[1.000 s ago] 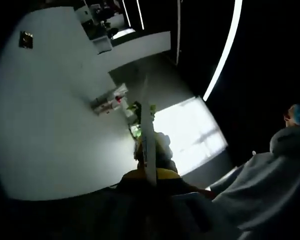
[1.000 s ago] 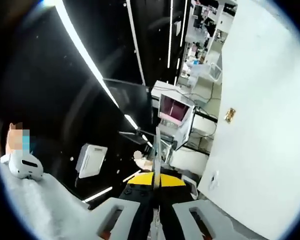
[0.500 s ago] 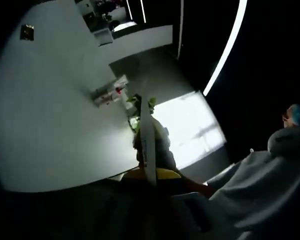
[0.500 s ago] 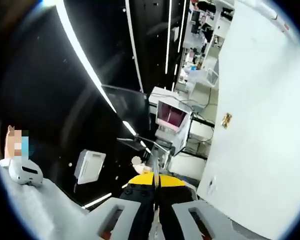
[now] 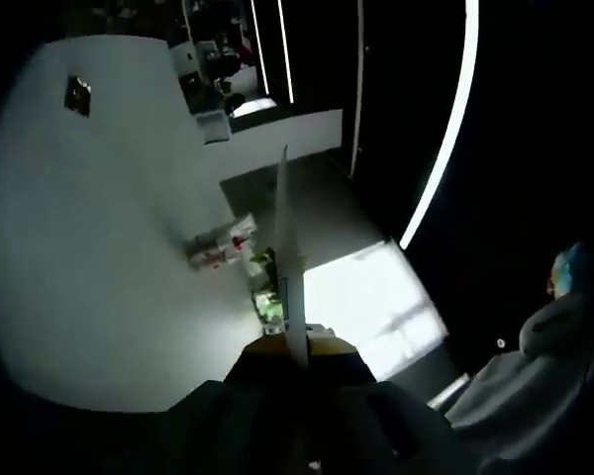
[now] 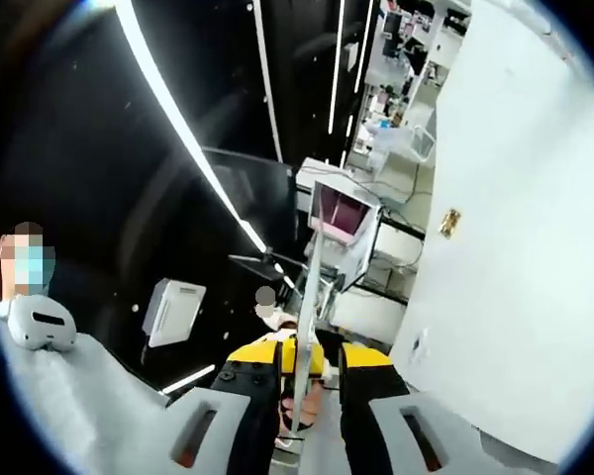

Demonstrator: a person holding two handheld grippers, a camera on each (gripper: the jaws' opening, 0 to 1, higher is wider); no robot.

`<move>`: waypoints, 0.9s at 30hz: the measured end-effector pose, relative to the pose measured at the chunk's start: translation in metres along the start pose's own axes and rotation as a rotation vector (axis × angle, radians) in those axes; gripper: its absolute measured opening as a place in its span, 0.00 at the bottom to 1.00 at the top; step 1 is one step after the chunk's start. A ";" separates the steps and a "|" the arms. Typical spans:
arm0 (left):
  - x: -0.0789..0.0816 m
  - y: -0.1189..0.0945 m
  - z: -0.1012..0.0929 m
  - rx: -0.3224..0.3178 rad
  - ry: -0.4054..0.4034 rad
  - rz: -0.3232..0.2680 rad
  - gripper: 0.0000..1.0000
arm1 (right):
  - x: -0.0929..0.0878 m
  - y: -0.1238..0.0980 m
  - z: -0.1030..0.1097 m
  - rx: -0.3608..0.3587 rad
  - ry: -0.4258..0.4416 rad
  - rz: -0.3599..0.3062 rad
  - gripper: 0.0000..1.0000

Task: Arrange the skincare products in the storage area until every visible bottle or jar stands upright without overlapping.

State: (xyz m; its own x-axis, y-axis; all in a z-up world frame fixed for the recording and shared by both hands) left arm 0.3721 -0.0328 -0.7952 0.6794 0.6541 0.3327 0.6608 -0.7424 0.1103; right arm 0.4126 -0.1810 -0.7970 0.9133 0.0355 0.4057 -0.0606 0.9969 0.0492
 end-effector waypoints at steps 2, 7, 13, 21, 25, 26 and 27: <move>-0.001 0.004 -0.001 -0.012 0.003 -0.003 0.00 | -0.004 0.001 0.002 -0.006 -0.009 0.007 0.11; -0.006 0.014 0.001 -0.038 -0.029 -0.011 0.00 | -0.005 -0.003 0.004 0.012 -0.030 -0.013 0.00; -0.009 0.022 -0.005 -0.058 -0.018 0.012 0.00 | 0.003 -0.015 0.004 0.009 -0.016 -0.098 0.00; -0.022 0.025 0.000 -0.041 -0.006 0.109 0.00 | 0.022 -0.033 0.000 0.018 0.046 -0.174 0.00; -0.015 0.027 -0.002 -0.056 -0.016 0.070 0.02 | 0.022 -0.036 -0.001 0.011 0.041 -0.153 0.00; -0.011 0.026 -0.001 -0.051 -0.019 0.059 0.04 | 0.021 -0.036 -0.001 0.010 0.037 -0.142 0.00; -0.008 0.026 0.000 -0.051 -0.028 0.051 0.05 | 0.021 -0.036 -0.001 0.008 0.038 -0.139 0.00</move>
State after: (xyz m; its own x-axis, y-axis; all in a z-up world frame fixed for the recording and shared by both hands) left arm 0.3840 -0.0575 -0.7948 0.7208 0.6187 0.3125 0.6086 -0.7807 0.1418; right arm 0.4339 -0.2159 -0.7911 0.9277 -0.1002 0.3596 0.0645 0.9918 0.1101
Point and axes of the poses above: the point that each gripper's makers call its tool centre point, and the gripper's own axes: y roughly forward along the fingers, z roughly to its left, x roughly out of its top, the point moved 7 cm from there along -y, roughly backward along the fingers, and after that the axes turned 6 degrees about z, right-handed, at the moved point
